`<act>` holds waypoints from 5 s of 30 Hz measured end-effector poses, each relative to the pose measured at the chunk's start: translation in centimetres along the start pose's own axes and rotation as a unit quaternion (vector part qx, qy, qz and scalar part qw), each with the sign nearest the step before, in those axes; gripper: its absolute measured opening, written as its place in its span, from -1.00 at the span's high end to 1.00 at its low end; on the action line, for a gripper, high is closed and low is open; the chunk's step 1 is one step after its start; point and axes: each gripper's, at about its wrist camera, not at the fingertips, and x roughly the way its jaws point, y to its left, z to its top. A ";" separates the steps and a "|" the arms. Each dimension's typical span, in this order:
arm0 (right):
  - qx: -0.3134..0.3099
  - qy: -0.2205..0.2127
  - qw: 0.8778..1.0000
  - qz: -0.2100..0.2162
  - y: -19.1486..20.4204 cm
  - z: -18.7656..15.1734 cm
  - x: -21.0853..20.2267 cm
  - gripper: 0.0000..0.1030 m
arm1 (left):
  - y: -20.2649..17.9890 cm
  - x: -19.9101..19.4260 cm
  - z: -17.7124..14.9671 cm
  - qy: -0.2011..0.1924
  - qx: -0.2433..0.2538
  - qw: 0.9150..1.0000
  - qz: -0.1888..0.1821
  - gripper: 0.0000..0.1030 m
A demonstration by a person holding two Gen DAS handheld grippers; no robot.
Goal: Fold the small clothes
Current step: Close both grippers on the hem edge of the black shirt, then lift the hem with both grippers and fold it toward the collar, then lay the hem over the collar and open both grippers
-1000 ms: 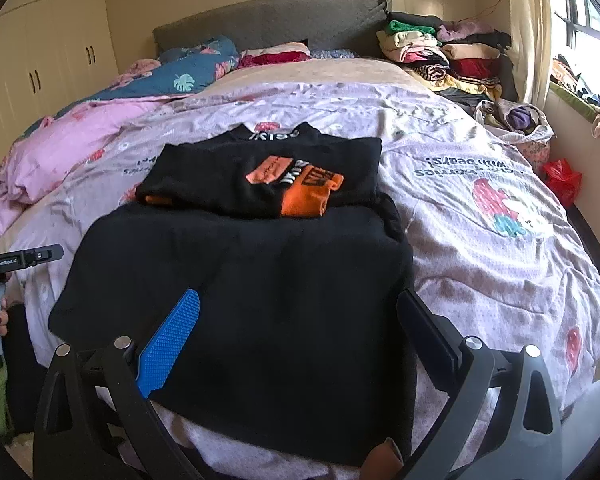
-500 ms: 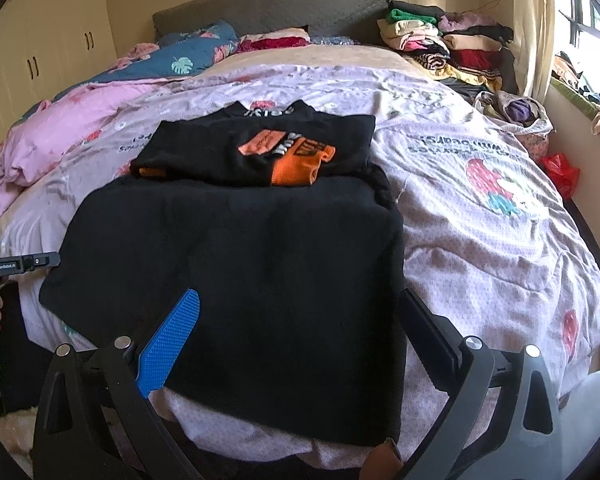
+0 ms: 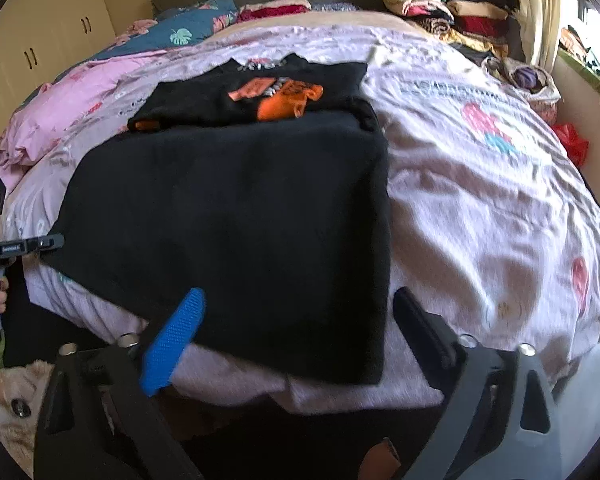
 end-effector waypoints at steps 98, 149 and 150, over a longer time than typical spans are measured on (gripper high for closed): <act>0.116 -0.199 0.971 -0.066 -7.2 21.9 7.4 0.83 | -1.7 2.4 25.9 -0.164 0.010 0.985 0.045 0.92; 0.051 -0.048 0.997 -0.034 -4.5 23.5 18.0 0.98 | -5.9 10.6 25.4 -0.110 0.134 0.978 0.118 0.94; 0.055 -0.051 0.997 -0.032 -4.6 23.8 18.1 0.98 | -5.8 10.6 25.7 -0.109 0.132 0.979 0.115 0.94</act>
